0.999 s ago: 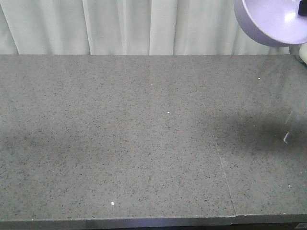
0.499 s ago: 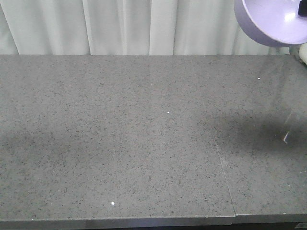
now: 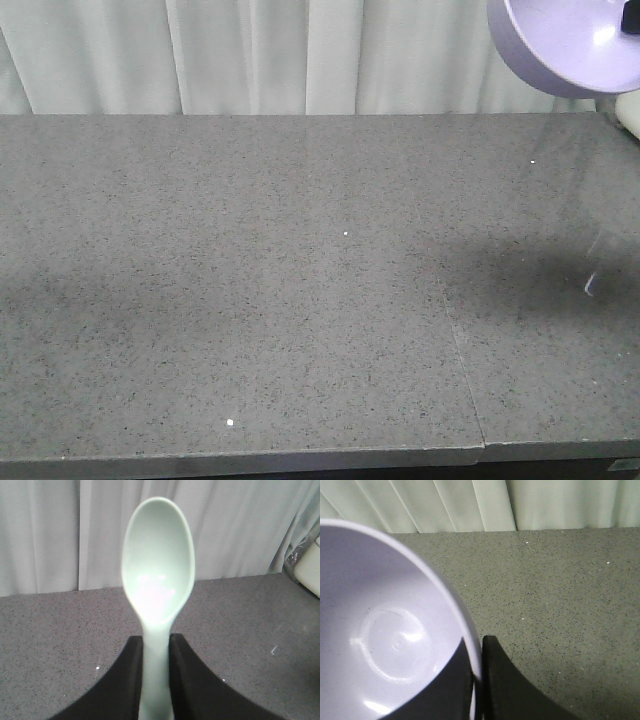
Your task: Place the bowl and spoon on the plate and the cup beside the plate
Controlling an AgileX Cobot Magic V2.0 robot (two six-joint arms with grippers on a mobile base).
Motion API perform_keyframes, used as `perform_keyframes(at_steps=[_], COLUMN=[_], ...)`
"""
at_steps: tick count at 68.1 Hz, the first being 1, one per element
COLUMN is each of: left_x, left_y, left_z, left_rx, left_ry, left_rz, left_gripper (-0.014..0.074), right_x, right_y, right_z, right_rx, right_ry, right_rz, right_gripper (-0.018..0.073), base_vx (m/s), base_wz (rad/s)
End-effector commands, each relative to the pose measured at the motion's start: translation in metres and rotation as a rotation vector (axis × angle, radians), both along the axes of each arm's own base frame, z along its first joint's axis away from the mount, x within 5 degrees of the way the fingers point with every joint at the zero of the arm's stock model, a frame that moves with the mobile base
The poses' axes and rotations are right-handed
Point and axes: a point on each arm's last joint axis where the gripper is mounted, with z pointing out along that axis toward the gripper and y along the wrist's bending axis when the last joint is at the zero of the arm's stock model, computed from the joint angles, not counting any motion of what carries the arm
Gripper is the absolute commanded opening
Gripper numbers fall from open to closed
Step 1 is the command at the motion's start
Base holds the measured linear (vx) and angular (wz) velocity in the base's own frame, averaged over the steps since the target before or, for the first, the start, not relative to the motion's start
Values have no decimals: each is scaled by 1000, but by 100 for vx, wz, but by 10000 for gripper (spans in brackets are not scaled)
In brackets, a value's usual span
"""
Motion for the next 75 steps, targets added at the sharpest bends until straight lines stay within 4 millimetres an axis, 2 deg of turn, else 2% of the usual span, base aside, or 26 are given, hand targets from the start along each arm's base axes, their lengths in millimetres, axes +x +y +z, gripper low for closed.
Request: perform_keyframes(at_steps=[1,31,75], left_x=[-11,-11,-11], left_y=[-2,-2,-2], left_z=[18,18,18], left_rx=[-30,-30,-30], left_ry=[-105,-105,-105], left_rz=[9,9,9], left_gripper=[-7,-7,-7], right_x=[-11,-11,-11], right_y=[3,3,3], right_z=[21,21,21], right_rx=[20,20,20], right_ry=[-110,-110,-110], right_rz=[-6,-6,-6], right_gripper=[-10,-10,-10], base_vx=[-1,-1,-2], base_wz=[-4,-10,-25])
